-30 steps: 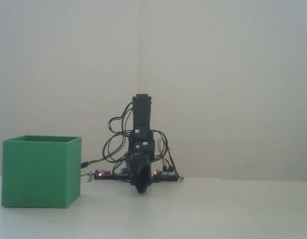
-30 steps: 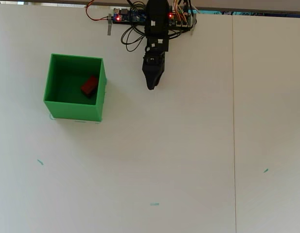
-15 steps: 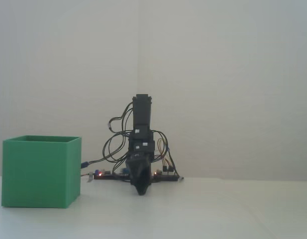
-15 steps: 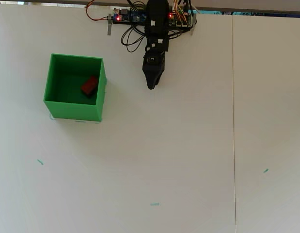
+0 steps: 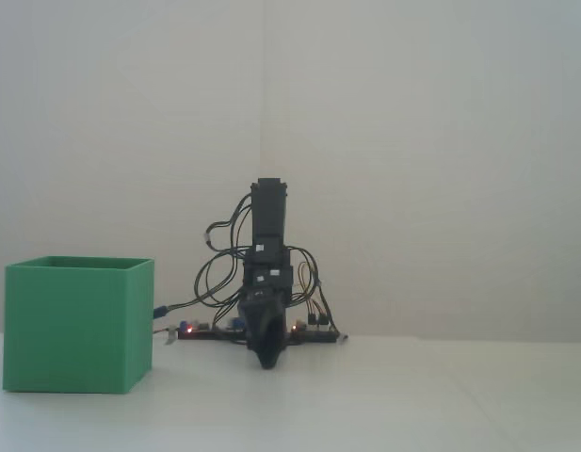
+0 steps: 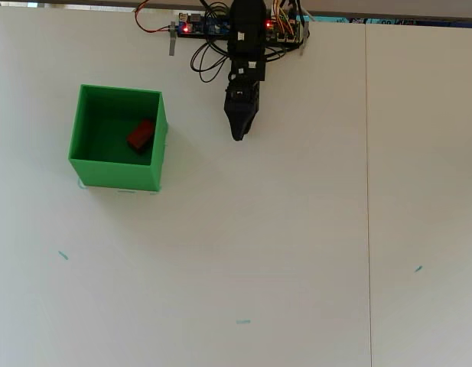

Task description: Grasp a red block and put it in the green bin.

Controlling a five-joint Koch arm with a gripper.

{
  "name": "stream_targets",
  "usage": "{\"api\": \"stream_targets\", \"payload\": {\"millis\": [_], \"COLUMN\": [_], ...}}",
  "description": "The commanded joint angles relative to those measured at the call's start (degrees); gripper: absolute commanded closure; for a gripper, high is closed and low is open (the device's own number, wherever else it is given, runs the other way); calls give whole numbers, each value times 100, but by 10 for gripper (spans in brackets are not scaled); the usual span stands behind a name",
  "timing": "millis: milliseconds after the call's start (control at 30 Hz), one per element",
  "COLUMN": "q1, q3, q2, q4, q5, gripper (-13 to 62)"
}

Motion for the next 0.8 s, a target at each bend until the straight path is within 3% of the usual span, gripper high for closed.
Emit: {"api": "stream_targets", "payload": {"millis": [0, 767], "q1": [-35, -281], "q3": [360, 360], "q2": [501, 501], "q4": [369, 475], "q5": [-9, -677], "gripper": [148, 163]}}
